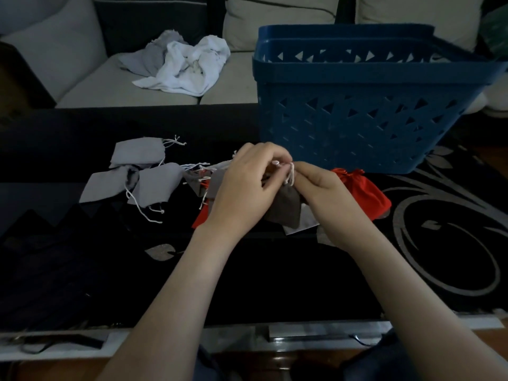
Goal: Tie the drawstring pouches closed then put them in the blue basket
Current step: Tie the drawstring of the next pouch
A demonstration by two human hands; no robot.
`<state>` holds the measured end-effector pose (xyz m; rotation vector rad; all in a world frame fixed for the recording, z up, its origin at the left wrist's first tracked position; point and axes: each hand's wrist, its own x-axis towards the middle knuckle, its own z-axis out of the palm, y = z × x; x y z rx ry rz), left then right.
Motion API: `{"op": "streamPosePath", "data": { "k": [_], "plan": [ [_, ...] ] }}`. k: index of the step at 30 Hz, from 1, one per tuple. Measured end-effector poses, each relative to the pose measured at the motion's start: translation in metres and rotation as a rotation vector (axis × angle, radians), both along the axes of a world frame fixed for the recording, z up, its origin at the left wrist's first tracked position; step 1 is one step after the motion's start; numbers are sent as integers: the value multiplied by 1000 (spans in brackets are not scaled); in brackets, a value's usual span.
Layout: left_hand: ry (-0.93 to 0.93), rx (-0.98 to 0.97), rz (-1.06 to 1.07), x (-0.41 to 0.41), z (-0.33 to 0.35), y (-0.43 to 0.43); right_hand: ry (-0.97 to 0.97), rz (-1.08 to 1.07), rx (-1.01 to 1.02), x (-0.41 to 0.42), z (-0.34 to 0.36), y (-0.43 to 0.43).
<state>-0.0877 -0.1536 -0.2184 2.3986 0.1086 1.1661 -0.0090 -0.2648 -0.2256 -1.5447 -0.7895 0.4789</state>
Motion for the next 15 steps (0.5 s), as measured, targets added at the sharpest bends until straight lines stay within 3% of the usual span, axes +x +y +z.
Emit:
{"op": "streamPosePath", "data": {
  "k": [3, 7, 11, 15],
  "plan": [
    [2, -59, 4, 0, -1, 1, 7, -22, 17, 2, 1, -1],
    [29, -70, 14, -2, -1, 3, 153, -2, 73, 4, 4, -3],
    [56, -38, 3, -3, 0, 3, 144, 9, 51, 4, 4, -3],
    [66, -175, -24, -5, -1, 5, 116, 5, 33, 4, 5, -3]
  ]
}}
